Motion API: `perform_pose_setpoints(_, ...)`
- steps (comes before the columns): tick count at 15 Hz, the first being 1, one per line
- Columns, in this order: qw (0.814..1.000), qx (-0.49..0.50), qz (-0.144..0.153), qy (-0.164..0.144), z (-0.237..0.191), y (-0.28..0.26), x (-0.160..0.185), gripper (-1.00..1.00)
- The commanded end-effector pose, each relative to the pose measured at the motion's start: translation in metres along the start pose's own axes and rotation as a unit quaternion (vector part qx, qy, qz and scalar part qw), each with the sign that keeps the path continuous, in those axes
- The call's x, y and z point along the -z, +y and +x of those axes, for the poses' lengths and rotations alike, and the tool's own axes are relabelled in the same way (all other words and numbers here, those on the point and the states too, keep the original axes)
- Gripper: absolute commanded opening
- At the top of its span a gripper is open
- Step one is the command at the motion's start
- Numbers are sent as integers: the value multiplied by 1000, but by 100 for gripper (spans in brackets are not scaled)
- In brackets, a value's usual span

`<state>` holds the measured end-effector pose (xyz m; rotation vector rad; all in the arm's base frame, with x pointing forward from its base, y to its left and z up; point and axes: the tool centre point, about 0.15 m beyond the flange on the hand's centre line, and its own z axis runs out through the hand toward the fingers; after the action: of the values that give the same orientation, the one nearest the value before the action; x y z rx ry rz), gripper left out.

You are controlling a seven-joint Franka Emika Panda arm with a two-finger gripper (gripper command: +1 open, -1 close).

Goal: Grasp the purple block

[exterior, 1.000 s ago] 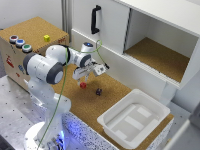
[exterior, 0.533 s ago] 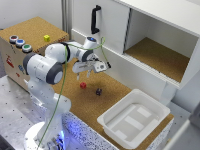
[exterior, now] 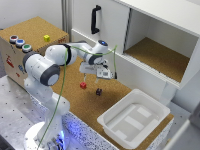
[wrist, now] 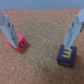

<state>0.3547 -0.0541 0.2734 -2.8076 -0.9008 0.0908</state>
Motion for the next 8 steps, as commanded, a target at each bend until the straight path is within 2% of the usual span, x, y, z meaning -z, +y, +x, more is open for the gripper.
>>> perform_pose_setpoints(1,993,-99,-52,24,-18,29,-20,100)
perform_pose_setpoints(4,992,-106,-62,11,-7,36,-36,100)
perform_pose_setpoints(8,989,-116,-90,-1,7,33,-48,100)
